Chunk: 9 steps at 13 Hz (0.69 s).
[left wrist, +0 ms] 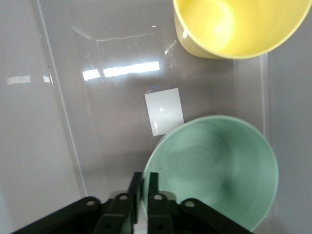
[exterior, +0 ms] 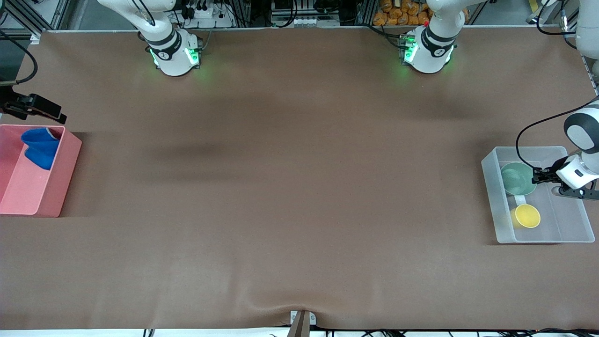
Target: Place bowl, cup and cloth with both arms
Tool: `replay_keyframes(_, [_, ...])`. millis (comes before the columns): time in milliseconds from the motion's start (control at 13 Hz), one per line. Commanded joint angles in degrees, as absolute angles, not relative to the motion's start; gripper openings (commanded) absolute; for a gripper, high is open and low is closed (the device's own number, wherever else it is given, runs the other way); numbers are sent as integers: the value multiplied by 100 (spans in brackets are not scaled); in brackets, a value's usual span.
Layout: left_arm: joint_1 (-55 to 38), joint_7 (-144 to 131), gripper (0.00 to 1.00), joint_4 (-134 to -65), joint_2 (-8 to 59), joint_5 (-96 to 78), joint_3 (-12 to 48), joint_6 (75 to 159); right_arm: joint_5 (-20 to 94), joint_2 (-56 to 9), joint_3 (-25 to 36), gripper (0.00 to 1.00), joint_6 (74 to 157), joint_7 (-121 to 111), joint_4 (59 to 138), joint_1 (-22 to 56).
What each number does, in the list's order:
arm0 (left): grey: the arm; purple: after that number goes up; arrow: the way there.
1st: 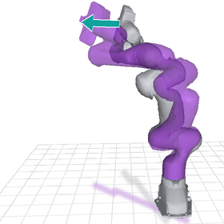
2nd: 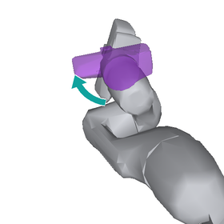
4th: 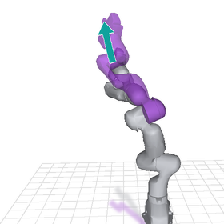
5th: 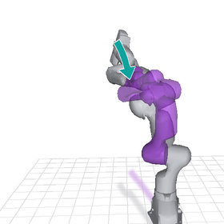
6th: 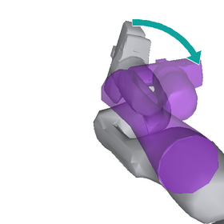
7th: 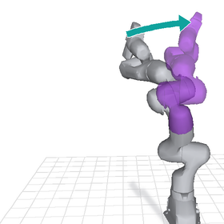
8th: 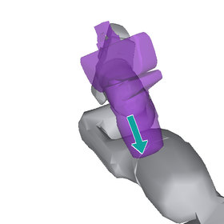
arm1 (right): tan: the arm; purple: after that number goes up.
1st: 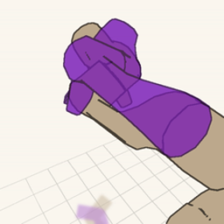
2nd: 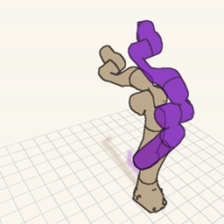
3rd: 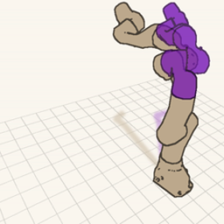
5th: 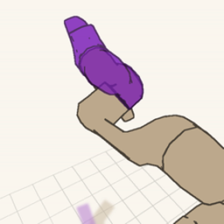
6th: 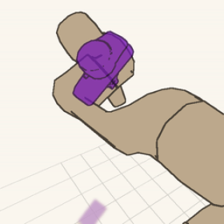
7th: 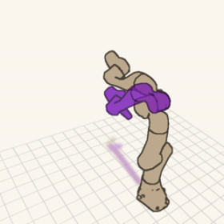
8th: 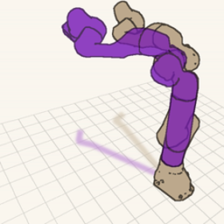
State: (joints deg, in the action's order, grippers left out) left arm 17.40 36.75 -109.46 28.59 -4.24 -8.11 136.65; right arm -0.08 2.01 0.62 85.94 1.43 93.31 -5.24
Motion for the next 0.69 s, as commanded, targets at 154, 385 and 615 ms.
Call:
replay_keyframes(154, [1714,3753,100,-10855,2813,-378,-773,13755,-52,255,18,100,8517,79,9255,-528])
replay_keyframes(385, [1714,3744,100,-10583,2699,-378,-747,13632,-79,272,35,100,8482,70,9290,-571])
replay_keyframes(615, [1609,3718,100,-10293,2505,-378,-747,13089,-70,272,62,100,8482,70,9308,-799])
